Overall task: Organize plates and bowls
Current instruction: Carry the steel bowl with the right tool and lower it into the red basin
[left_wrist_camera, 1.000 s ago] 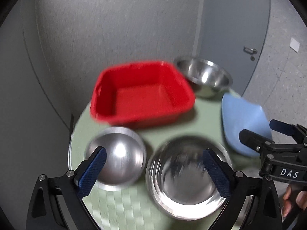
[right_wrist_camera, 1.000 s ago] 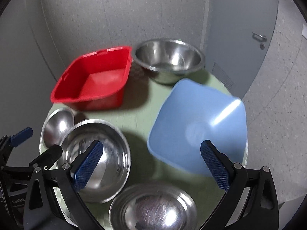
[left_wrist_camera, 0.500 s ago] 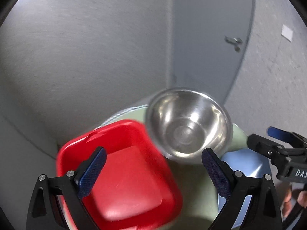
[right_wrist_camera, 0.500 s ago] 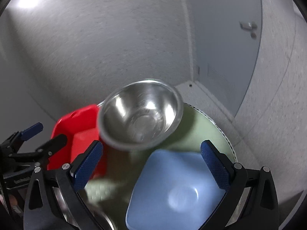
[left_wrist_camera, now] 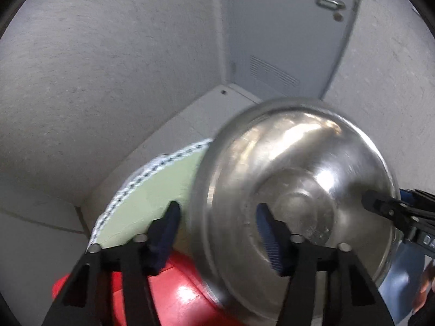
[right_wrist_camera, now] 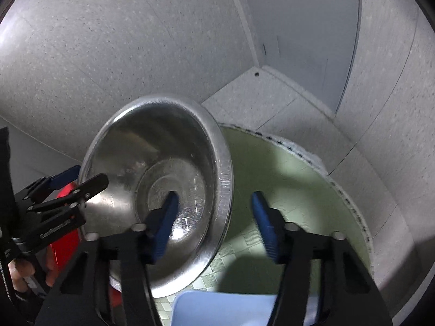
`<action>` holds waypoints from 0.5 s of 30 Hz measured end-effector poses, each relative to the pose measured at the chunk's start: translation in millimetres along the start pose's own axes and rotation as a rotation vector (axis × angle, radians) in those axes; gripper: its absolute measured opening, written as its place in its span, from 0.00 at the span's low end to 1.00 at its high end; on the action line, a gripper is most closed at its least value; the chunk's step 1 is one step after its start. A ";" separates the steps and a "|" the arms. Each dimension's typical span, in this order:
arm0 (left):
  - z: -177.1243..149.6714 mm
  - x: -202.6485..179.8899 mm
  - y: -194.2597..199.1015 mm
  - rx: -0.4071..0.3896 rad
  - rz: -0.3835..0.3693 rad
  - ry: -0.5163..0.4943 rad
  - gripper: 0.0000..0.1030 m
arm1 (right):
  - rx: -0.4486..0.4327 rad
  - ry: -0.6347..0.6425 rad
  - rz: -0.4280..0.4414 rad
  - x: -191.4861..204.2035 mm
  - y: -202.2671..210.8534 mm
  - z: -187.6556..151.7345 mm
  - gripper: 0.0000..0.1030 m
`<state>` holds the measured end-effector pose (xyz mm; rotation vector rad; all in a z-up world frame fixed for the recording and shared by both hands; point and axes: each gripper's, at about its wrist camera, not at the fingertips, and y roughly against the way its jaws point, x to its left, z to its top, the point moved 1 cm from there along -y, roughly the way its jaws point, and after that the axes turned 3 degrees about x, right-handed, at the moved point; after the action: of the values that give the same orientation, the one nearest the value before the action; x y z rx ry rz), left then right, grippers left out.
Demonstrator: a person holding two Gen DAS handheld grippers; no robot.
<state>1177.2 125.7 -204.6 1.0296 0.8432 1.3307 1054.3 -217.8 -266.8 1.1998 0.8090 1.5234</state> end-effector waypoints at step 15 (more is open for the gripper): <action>-27.2 55.9 64.1 -0.183 -0.081 0.050 0.26 | -0.124 0.025 0.049 20.6 48.0 -9.2 0.23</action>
<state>1134.0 181.3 -149.8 0.8143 0.7774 1.3426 1031.0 -210.9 -219.6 1.1185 0.6949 1.6078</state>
